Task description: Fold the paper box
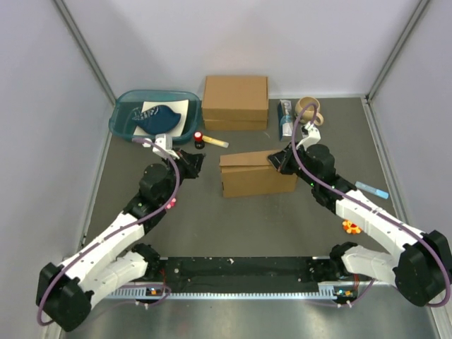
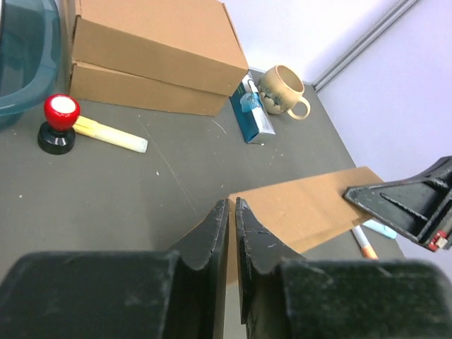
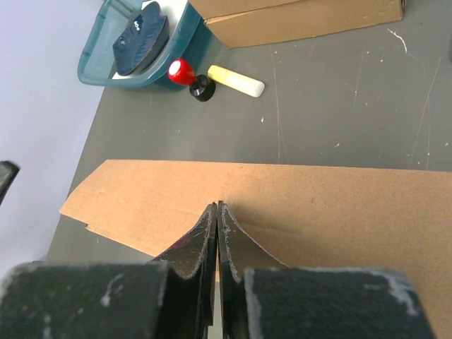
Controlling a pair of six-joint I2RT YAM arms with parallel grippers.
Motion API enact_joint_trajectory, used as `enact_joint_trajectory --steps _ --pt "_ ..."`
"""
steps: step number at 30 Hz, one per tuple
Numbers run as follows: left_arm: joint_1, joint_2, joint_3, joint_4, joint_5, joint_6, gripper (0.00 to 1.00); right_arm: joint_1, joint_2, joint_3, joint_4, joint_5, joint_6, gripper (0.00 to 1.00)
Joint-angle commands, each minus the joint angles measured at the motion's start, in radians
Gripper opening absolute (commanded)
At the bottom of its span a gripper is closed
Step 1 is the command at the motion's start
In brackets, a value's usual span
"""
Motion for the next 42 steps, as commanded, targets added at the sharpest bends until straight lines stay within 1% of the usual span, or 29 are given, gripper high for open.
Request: enact_joint_trajectory --steps 1,6,7,13,16,20,21,22,24,29,34,36,41,42 --pt "0.058 0.104 0.031 0.232 0.187 -0.123 0.08 -0.008 0.044 -0.032 -0.181 0.015 -0.045 0.00" --pt "0.064 0.177 0.051 0.357 0.256 -0.148 0.00 -0.009 0.042 -0.035 -0.181 0.007 -0.050 0.00" --pt "0.067 0.190 0.053 0.412 0.300 -0.164 0.00 -0.008 0.041 -0.035 -0.181 0.004 -0.049 0.00" --pt "0.069 0.274 0.067 0.414 0.374 -0.207 0.00 -0.008 0.036 -0.038 -0.182 -0.008 -0.049 0.00" --pt "0.067 0.322 0.004 0.411 0.426 -0.220 0.00 -0.008 0.035 -0.041 -0.182 -0.015 -0.049 0.00" --pt "0.069 0.395 -0.091 0.474 0.485 -0.250 0.00 -0.009 0.035 -0.043 -0.184 -0.015 -0.049 0.00" --pt "0.069 0.401 -0.110 0.541 0.488 -0.260 0.00 -0.008 0.033 -0.041 -0.182 -0.015 -0.049 0.00" --pt "0.069 0.401 -0.139 0.571 0.488 -0.279 0.00 -0.009 0.033 -0.041 -0.184 -0.013 -0.049 0.00" --pt "0.070 0.374 -0.147 0.611 0.467 -0.286 0.00 -0.008 0.030 -0.038 -0.185 -0.013 -0.050 0.00" --pt "0.096 0.253 -0.046 0.507 0.430 -0.248 0.00 -0.008 0.026 -0.030 -0.192 -0.008 -0.049 0.00" --pt "0.109 0.197 0.033 0.424 0.388 -0.217 0.00 -0.008 0.027 -0.033 -0.192 -0.012 -0.049 0.00" --pt "0.110 0.202 0.024 0.395 0.370 -0.214 0.00 -0.008 0.029 -0.039 -0.182 -0.015 -0.044 0.00" --pt "0.110 0.256 -0.087 0.440 0.335 -0.267 0.00 -0.009 0.035 -0.040 -0.176 -0.025 -0.044 0.00" --pt "0.110 0.260 -0.098 0.430 0.321 -0.273 0.00 -0.008 0.035 -0.038 -0.176 -0.027 -0.042 0.00"
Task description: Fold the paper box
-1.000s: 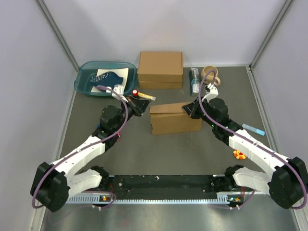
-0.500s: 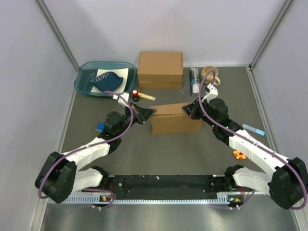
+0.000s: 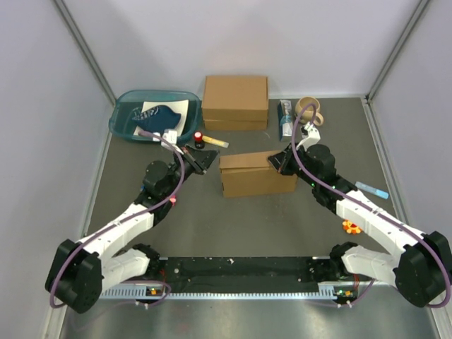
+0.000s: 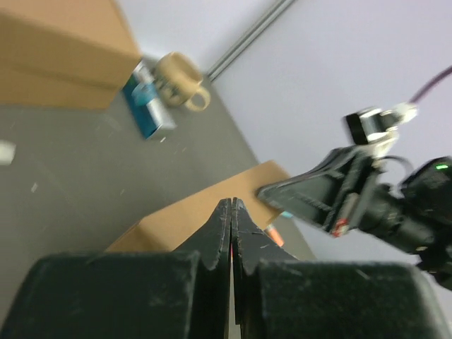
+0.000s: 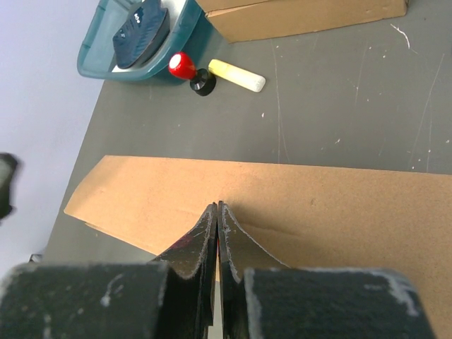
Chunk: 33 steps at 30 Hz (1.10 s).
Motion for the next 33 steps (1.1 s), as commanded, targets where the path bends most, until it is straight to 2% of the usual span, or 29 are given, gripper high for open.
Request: enact_joint_trajectory --steps 1,12,19,25,29,32,33 --pt "0.004 0.043 -0.077 -0.031 -0.069 -0.042 0.00 -0.005 0.045 -0.036 -0.163 -0.009 -0.029 0.00" --pt "-0.016 0.066 -0.048 -0.068 0.005 -0.019 0.00 -0.005 0.055 -0.034 -0.157 -0.011 -0.026 0.00" --pt "-0.010 -0.098 -0.043 -0.246 -0.159 0.087 0.00 -0.005 0.052 -0.031 -0.162 -0.008 -0.028 0.00" --pt "-0.005 -0.153 -0.048 -0.324 -0.178 0.113 0.00 -0.005 0.054 -0.033 -0.162 -0.012 -0.026 0.00" --pt "-0.002 -0.130 -0.052 -0.294 -0.126 0.103 0.00 -0.007 0.055 -0.031 -0.160 -0.015 -0.026 0.00" --pt "-0.002 -0.072 -0.049 -0.223 -0.009 0.073 0.00 -0.005 0.055 -0.031 -0.162 -0.015 -0.028 0.00" --pt "-0.004 -0.054 -0.046 -0.194 0.071 0.064 0.00 -0.005 0.055 -0.031 -0.162 -0.015 -0.026 0.00"
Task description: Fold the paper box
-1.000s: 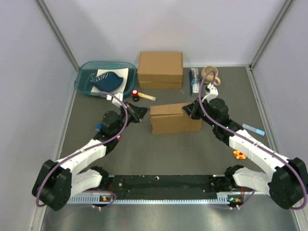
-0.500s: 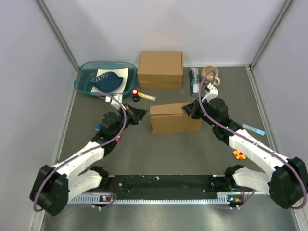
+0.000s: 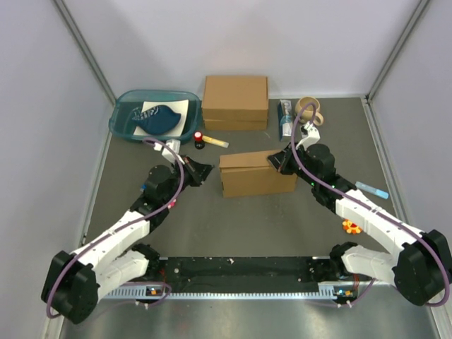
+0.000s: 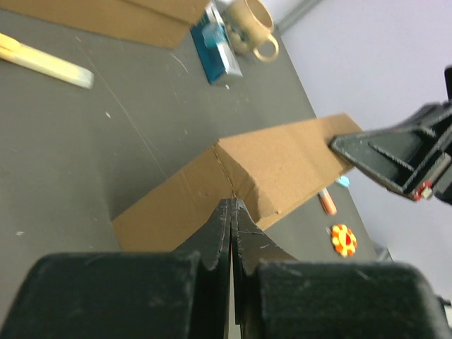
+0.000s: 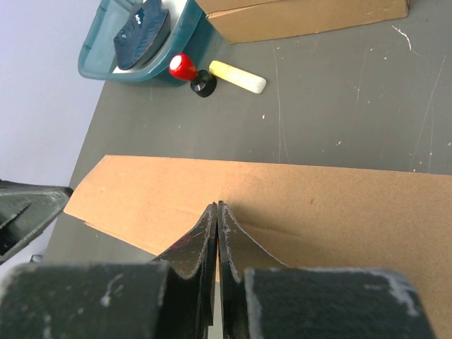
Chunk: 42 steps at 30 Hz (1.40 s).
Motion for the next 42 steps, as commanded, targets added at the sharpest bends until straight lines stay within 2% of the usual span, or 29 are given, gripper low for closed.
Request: enact_joint_trajectory --steps 1,9,13,16,24,32,36,42 --pt "0.001 0.096 0.034 0.142 0.223 -0.025 0.00 -0.002 0.044 -0.033 -0.174 -0.005 -0.026 0.00" --pt "-0.011 0.143 0.050 0.192 0.294 -0.054 0.00 -0.002 0.045 -0.039 -0.174 -0.005 -0.026 0.00" --pt "-0.011 0.101 0.039 0.146 0.222 -0.017 0.00 -0.002 0.045 -0.041 -0.174 -0.009 -0.026 0.00" --pt "-0.011 0.097 0.036 0.178 0.211 0.000 0.00 -0.002 0.054 -0.041 -0.170 -0.017 -0.029 0.00" --pt "-0.031 0.216 0.108 0.230 0.357 -0.003 0.00 0.000 0.059 -0.074 -0.156 -0.032 -0.020 0.00" --pt "-0.051 0.285 0.113 0.251 0.392 0.009 0.00 0.000 0.057 -0.099 -0.164 -0.031 -0.023 0.00" --pt "-0.051 0.278 0.111 0.196 0.372 0.050 0.00 0.000 0.062 -0.107 -0.167 -0.028 -0.025 0.00" --pt "-0.037 0.180 0.105 0.086 0.242 0.116 0.00 0.000 0.062 -0.105 -0.171 -0.022 -0.025 0.00"
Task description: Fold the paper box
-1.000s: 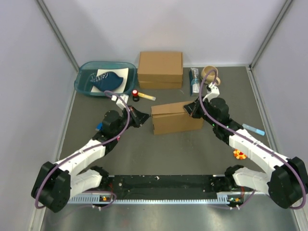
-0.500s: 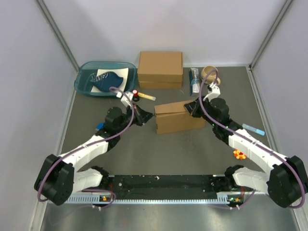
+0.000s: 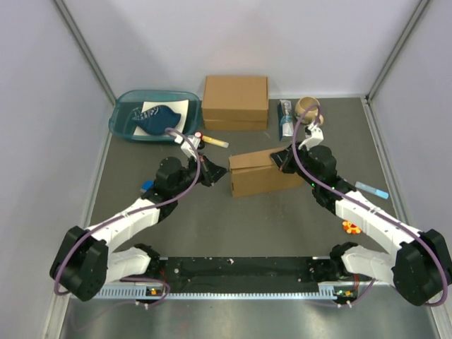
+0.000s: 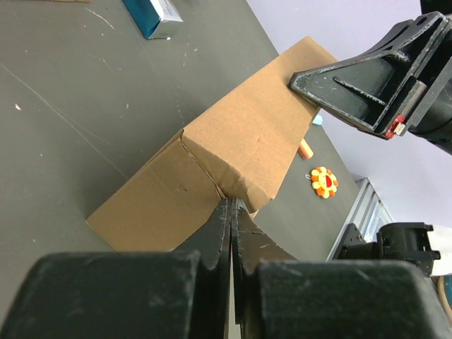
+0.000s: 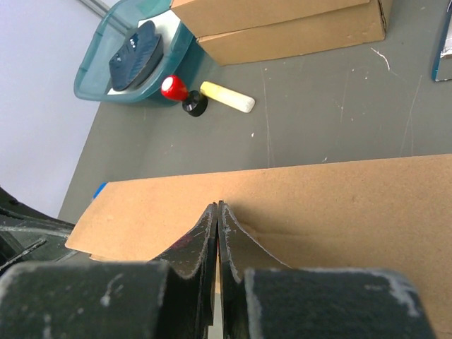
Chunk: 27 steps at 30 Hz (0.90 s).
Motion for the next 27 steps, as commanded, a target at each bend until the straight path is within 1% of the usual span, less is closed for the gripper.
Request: enact_joint_trajectory --steps 1,6,13,18,19,23,27 --pt "-0.011 -0.060 0.034 -0.053 -0.045 0.061 0.00 0.014 0.049 -0.059 -0.249 -0.057 -0.025 0.00" --pt "-0.011 -0.016 0.058 -0.046 0.022 0.056 0.00 0.017 0.036 -0.013 -0.241 -0.086 -0.010 0.00" --pt "-0.011 0.001 0.033 -0.006 0.028 0.041 0.00 0.040 0.043 0.122 -0.252 -0.137 0.003 0.00" --pt "-0.011 0.016 0.030 0.006 0.036 0.035 0.00 0.056 0.085 0.175 -0.223 -0.258 0.036 0.00" --pt "-0.011 0.019 0.030 0.008 0.038 0.035 0.00 0.058 0.098 0.181 -0.171 -0.281 0.049 0.00" --pt "-0.011 0.027 0.031 0.009 0.045 0.033 0.00 0.061 0.146 0.204 -0.088 -0.393 0.092 0.00" --pt "-0.011 0.027 0.030 0.008 0.047 0.035 0.00 0.063 0.186 0.224 0.004 -0.457 0.153 0.00"
